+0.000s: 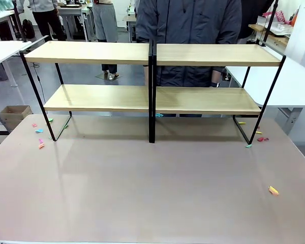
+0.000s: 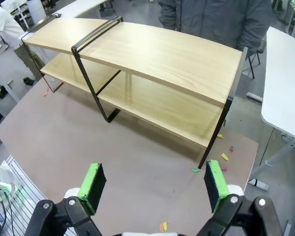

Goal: Clean the shelves.
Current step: Clean another randomly selected level of the Shelf with the Duster, then place the Duster on the table.

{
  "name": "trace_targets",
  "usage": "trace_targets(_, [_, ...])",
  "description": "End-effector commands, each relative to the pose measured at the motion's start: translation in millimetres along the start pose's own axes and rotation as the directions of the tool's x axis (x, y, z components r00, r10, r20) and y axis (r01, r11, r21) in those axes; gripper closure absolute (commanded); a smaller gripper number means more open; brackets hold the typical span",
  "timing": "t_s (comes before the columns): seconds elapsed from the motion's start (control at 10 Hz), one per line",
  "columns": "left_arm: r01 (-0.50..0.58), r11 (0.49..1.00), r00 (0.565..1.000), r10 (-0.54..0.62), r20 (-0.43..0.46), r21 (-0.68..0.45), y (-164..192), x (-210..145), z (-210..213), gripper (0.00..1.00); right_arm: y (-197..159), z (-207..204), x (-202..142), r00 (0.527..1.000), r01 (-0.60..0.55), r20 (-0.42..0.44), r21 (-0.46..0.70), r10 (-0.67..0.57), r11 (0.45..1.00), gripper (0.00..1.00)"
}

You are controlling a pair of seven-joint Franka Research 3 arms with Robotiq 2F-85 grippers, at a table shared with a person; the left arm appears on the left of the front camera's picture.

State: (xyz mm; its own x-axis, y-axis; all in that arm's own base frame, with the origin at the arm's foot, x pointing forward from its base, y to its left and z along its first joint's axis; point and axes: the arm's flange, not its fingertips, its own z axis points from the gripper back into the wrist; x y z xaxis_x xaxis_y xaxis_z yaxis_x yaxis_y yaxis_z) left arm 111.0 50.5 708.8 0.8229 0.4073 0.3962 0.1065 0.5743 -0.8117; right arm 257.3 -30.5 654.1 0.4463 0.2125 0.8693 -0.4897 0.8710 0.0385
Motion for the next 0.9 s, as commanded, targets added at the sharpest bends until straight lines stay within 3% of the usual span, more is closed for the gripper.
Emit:
trace_targets(0.0, [0.047,0.999,0.998,-0.047,-0.034,0.005,-17.9,-15.6,-6.8,0.87,-1.1,0.0,0.1,1.000,0.001,0.003,0.003,-0.001,1.000,0.00])
trace_targets(0.8, [0.047,0.999,0.998,-0.047,-0.034,0.005,-17.9,-15.6,-6.8,0.87,-1.1,0.0,0.1,1.000,0.001,0.003,0.003,-0.001,1.000,0.00])
